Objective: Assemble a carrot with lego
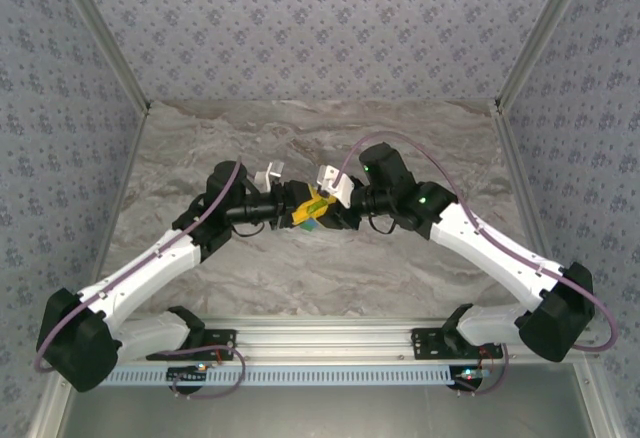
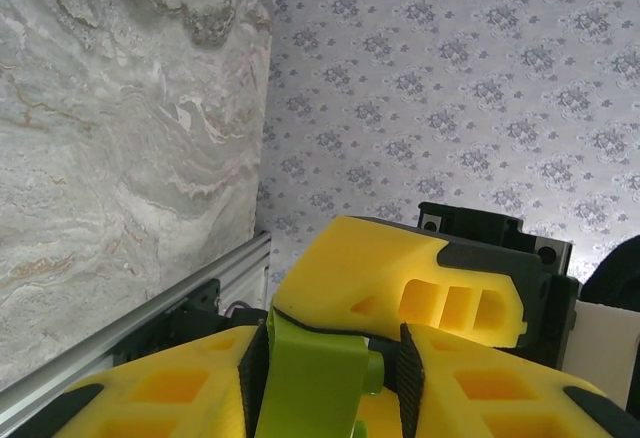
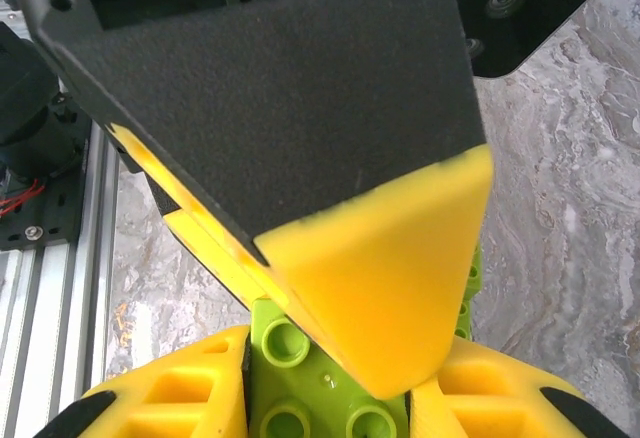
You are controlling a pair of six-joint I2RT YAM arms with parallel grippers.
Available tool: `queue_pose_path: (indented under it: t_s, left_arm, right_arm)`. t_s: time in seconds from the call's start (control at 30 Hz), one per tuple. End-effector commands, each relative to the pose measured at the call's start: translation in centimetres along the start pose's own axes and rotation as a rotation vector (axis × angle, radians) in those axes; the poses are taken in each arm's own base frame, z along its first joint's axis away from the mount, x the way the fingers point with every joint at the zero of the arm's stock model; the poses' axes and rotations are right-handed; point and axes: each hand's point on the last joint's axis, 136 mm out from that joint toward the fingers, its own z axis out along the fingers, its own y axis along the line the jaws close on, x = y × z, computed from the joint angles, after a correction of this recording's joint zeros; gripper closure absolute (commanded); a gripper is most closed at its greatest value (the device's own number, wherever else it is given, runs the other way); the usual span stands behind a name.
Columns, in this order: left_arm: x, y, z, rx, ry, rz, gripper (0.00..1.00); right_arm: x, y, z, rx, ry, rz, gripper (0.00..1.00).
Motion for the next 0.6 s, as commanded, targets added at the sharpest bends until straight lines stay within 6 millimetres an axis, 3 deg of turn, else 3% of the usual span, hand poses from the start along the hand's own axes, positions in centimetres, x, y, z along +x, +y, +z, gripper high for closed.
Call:
queue_pose_path:
  t_s: [0.0,0.3,0.43,0.47,0.57]
  left_arm:
    - [1.6,-2.2,-0.1,0.066,0.056,0.036,0.61]
    - [2.2,-1.9,0.4,0.064,0.073,0.046,0.64]
    - [2.5,-1.9,0.3,0.069,0.076,0.049,0.74]
    - [2.5,-1.9,0.2,0.07,0.075,0.049,0.75]
    - [2.6,-2.0,0.1,0.068,0.075,0.055,0.8]
  right_arm:
    - [-1.0,0.4,-0.2,-0.038,-0.031,-0.014,0.7]
    - [-1.2,-0.7,-0.2,-0.041,-0.045,-0.001,0.7]
    - [-0.7,-1.1,0.0,-0.053,-0.039,0.016,0.7]
    - [-1.7,-1.4,-0.3,-0.046,-0.058,0.003,0.7]
    - [-1.9,-1.6,-0.2,-0.05,-0.053,0.0,0.69]
